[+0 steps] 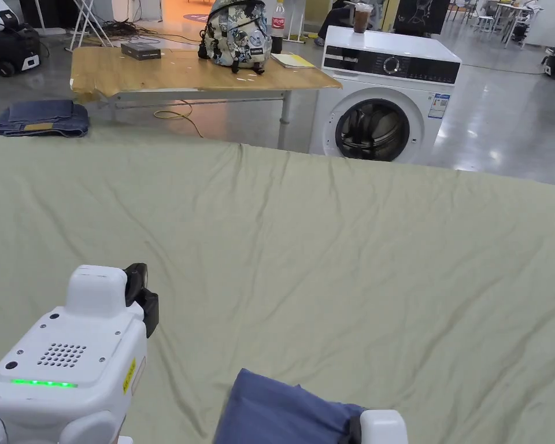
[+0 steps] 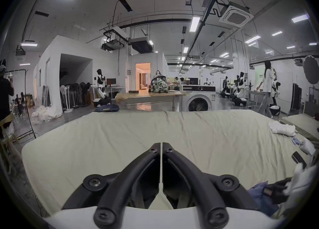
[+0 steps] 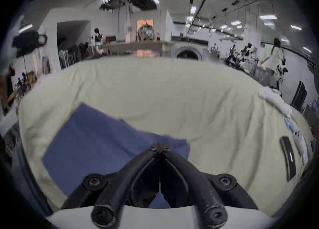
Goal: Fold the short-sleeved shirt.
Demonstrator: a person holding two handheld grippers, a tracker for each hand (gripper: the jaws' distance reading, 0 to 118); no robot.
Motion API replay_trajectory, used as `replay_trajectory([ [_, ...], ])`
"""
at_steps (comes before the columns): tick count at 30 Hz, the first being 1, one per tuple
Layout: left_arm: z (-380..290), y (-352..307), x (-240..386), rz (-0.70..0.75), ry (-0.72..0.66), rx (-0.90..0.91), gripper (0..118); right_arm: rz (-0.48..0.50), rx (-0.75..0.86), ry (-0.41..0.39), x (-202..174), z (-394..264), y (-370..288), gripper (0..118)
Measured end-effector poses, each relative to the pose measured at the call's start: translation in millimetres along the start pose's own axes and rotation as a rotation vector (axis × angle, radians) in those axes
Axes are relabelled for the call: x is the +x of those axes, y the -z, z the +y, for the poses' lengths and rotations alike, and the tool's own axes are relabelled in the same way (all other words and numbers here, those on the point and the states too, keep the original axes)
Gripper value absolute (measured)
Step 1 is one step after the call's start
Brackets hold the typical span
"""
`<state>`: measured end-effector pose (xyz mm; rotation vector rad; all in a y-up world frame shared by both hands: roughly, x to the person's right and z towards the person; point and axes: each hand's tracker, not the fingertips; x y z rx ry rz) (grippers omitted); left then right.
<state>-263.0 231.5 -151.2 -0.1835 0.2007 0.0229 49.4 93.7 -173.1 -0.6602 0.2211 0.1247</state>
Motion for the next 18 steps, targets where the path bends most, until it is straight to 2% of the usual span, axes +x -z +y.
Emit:
replay_trajectory([
  [2,-3,-2,1,-0.012,-0.004,-0.017,0,-0.014,-0.037,0.016,2,-10,14,0],
  [4,-7,-2,1,-0.027,-0.009,-0.047,0,-0.012,0.009,0.048,5,-15,15,0],
  [6,-13,-1,1,-0.073,-0.019,-0.104,0,-0.025,0.004,0.025,1,-12,15,0],
  [12,-33,24,2,-0.293,-0.045,-0.457,0,-0.012,-0.007,0.042,5,-8,10,0],
  [17,-65,63,-22,-0.607,-0.364,-0.765,3,-0.005,-0.017,0.048,8,-9,13,0],
  [18,-71,69,-24,-0.646,-0.407,-0.801,21,-0.004,-0.017,0.05,8,-9,13,0],
])
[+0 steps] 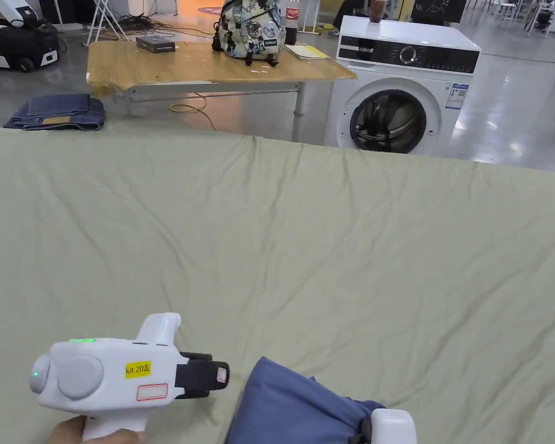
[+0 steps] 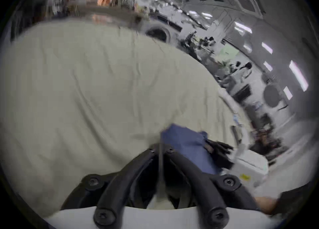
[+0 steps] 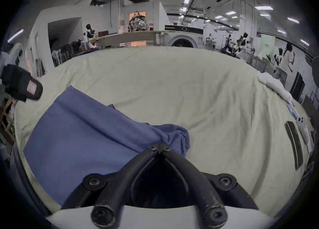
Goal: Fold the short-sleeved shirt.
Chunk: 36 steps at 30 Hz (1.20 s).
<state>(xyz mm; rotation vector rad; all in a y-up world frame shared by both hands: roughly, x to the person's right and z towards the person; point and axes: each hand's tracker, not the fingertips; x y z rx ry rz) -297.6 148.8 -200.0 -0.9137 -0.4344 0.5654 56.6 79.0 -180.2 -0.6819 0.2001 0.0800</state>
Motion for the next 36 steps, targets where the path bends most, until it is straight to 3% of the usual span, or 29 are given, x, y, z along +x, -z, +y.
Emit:
replay_trajectory([
  [3,1,17,-11,-0.184,-0.096,-0.152,86,0.004,-0.001,0.003,1,-1,1,0],
  [5,2,28,-22,-0.26,-0.129,-0.189,89,0.004,-0.001,0.003,1,-1,1,0],
  [11,-9,56,-32,-0.261,-0.237,-0.277,89,0.005,-0.003,0.005,3,-2,3,0],
  [16,-20,79,-37,-0.44,-0.345,-0.274,89,0.0,0.002,0.0,2,-3,2,0],
  [17,-25,87,-37,-0.475,-0.363,-0.286,88,-0.001,0.004,-0.001,1,-4,2,0],
  [18,-28,94,-37,-0.5,-0.376,-0.285,74,-0.003,0.006,-0.001,1,-4,2,0],
  [20,-38,110,-38,-0.461,-0.383,-0.272,24,-0.006,0.01,0.001,1,-5,2,0],
  [21,-42,114,-37,-0.367,-0.352,-0.264,17,-0.008,0.009,-0.001,1,-5,3,0],
  [23,-43,103,-32,-0.454,-0.405,-0.216,15,-0.005,0.004,0.002,3,-6,7,0],
  [36,-28,68,-15,-0.444,-0.349,-0.173,15,-0.004,0.016,-0.036,-9,19,-16,0],
])
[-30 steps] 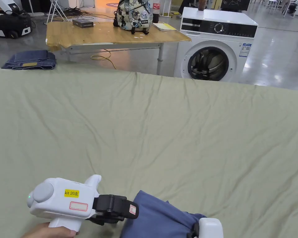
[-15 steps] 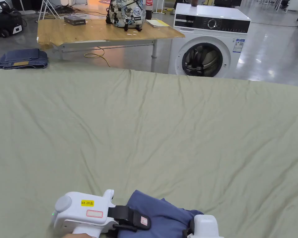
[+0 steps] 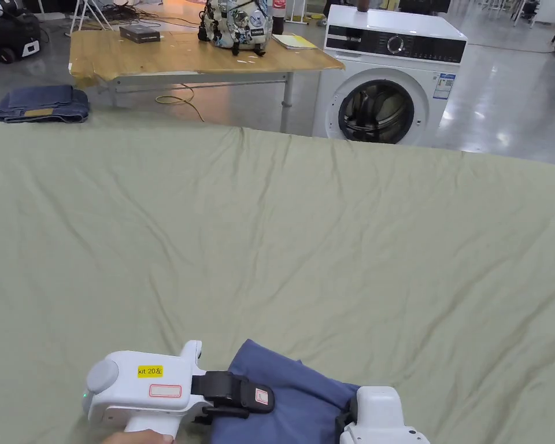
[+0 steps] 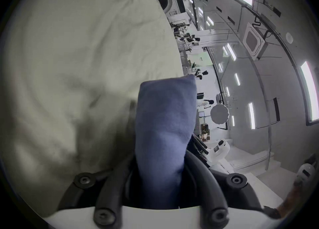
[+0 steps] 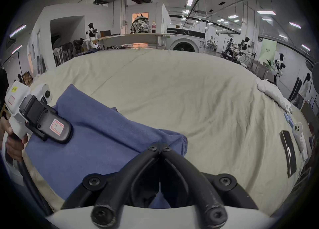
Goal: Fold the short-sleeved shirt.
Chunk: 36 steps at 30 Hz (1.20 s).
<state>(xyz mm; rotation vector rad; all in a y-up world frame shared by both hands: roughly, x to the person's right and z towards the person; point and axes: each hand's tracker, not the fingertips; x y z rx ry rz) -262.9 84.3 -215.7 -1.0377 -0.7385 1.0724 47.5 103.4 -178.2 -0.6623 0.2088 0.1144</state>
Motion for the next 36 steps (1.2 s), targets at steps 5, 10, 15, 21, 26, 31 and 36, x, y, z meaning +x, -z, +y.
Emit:
replay_trajectory([
  [5,13,-28,8,0.018,0.042,0.034,15,0.016,0.021,-0.024,-8,21,-1,0],
  [10,30,-89,9,0.058,0.079,0.099,15,0.031,0.045,-0.026,-21,42,3,0],
  [15,40,-165,16,0.148,0.108,0.166,15,0.059,0.069,-0.046,-40,70,-8,0],
  [21,60,-258,11,0.279,0.098,0.242,15,0.075,0.089,-0.073,-58,81,7,0],
  [26,81,-329,-7,0.386,0.065,0.264,15,0.08,0.076,-0.078,-65,94,12,0],
  [31,84,-385,-1,0.522,-0.02,0.327,15,0.078,0.061,-0.08,-66,94,11,0],
  [36,80,-413,8,0.565,-0.029,0.36,15,0.076,0.04,-0.073,-67,93,15,0],
])
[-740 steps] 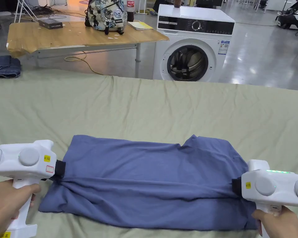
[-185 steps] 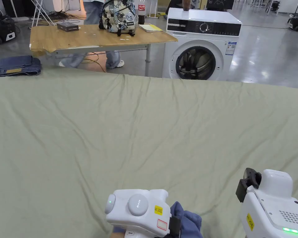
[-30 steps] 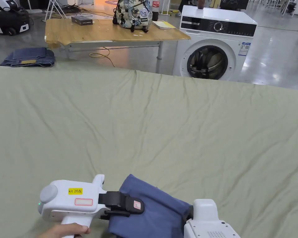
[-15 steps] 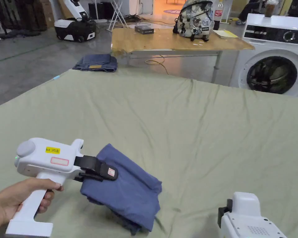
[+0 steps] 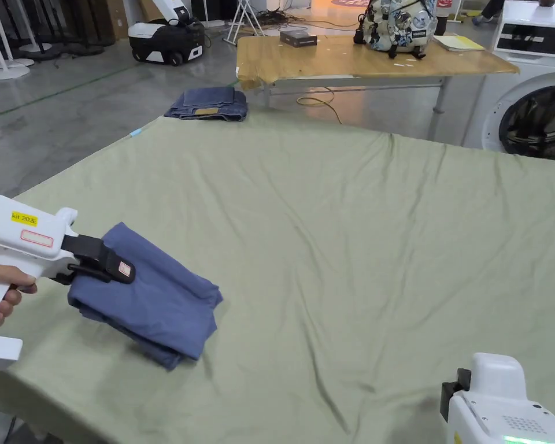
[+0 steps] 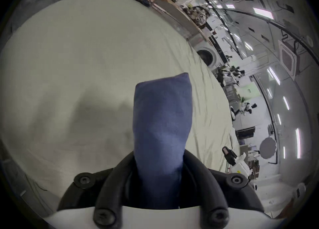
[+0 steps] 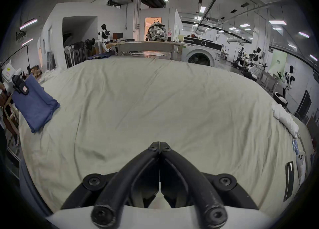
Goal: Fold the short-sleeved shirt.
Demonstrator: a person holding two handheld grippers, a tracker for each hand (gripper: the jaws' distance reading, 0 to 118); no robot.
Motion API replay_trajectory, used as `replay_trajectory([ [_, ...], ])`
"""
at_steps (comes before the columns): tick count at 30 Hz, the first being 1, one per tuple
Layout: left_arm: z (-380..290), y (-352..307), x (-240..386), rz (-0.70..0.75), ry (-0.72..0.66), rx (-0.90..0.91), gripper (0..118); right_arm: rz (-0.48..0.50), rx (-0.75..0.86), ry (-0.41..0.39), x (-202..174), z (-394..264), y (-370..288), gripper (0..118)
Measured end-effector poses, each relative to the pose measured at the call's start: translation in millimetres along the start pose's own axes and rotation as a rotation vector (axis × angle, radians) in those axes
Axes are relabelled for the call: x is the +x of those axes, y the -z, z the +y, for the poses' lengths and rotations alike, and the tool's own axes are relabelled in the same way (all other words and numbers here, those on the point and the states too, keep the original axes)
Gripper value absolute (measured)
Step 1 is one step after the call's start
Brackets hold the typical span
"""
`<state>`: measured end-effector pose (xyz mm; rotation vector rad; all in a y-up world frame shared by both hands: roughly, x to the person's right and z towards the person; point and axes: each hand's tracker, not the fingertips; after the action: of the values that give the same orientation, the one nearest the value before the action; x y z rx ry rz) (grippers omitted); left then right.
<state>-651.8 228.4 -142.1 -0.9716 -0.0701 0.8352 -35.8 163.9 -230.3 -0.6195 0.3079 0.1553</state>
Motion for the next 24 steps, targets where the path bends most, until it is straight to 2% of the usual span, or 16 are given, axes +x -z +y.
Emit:
replay_trajectory([
  [8,6,-13,-20,0.187,-0.047,0.003,15,0.001,-0.015,0.006,4,-2,5,0],
  [12,3,-14,-25,0.214,-0.101,0.017,15,0.001,-0.023,0.01,5,-8,15,0],
  [16,11,-18,-41,0.255,-0.096,0.016,15,0.002,-0.025,0.004,5,-11,18,0],
  [17,11,-17,-41,0.261,-0.09,0.017,17,0.003,-0.028,0.005,5,-11,20,0],
  [18,12,-15,-39,0.276,-0.078,0.019,28,0.003,-0.03,0.007,4,-11,20,0],
  [20,20,-16,-46,0.367,-0.053,0.028,58,0.007,-0.034,0.007,3,-11,21,0],
  [21,22,-18,-45,0.397,-0.041,0.028,66,0.01,-0.034,0.006,2,-11,20,0],
  [24,13,-25,-33,0.484,-0.034,0.024,66,0.014,-0.029,-0.002,0,-10,17,0],
])
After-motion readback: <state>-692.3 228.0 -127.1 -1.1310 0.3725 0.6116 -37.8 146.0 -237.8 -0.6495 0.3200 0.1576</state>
